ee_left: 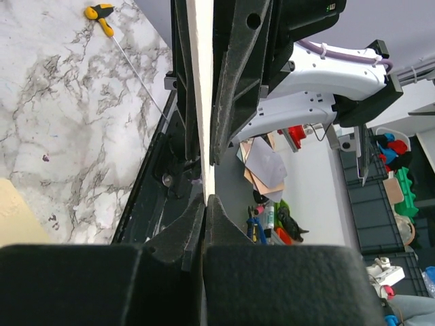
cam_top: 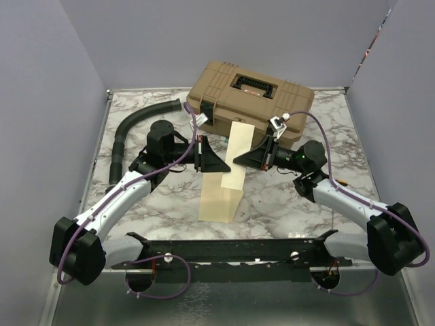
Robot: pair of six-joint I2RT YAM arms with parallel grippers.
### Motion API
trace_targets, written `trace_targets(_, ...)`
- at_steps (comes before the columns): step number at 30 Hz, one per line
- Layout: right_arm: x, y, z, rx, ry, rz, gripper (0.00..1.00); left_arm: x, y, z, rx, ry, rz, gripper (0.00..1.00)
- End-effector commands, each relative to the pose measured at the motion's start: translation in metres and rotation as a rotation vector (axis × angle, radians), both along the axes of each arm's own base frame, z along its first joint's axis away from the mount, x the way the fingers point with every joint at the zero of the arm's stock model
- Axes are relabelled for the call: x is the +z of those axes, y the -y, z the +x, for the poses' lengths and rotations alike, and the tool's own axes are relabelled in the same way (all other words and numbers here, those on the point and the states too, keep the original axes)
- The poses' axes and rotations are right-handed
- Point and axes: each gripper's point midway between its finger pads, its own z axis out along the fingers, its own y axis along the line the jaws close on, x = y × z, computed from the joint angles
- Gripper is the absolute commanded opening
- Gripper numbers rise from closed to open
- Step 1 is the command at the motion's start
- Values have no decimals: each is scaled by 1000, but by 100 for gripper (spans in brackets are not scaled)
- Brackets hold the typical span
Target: Place the letter into the envelope and seal it
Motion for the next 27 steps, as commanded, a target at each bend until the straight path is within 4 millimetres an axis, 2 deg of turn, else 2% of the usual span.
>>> trace_targets(1, 0, 3, -15, 51, 32, 4, 19, 6, 1, 3, -5, 43, 9, 0)
trace_targets(3, 0, 4, -16, 51, 42, 4, 22, 6, 2, 4, -2, 43, 11, 0)
trace_targets(7, 1, 5, -13, 20, 45, 5, 1, 2, 2, 7, 12, 32, 23, 0)
trace_targets(8, 0, 5, -11, 8, 43, 0, 0, 1, 2, 8, 21, 29, 29, 10)
trace_targets(10, -12, 7, 0, -60, -5, -43, 0, -4, 1, 11, 43, 22, 47, 43)
trace_targets(12, -36, 12, 15, -161, -84, -127, 0, -14, -2, 15, 78, 15, 82, 61)
trace_targets(14, -61, 19, 23, -249, -143, -198, 0, -36, -9, 24, 151, -31, 160, 74)
trace_targets(17, -101, 32, 26, -368, -231, -295, 0, -82, -31, 42, 317, -127, 319, 83)
trace_targets(21, -143, 34, 20, -469, -305, -391, 0, -147, -67, 53, 541, -272, 552, 86)
trace_targets(25, -177, 30, 18, -546, -331, -477, 0, -212, -103, 38, 697, -448, 755, 84)
trace_targets(27, -192, 31, 19, -572, -318, -502, 0, -228, -112, 32, 735, -491, 797, 81)
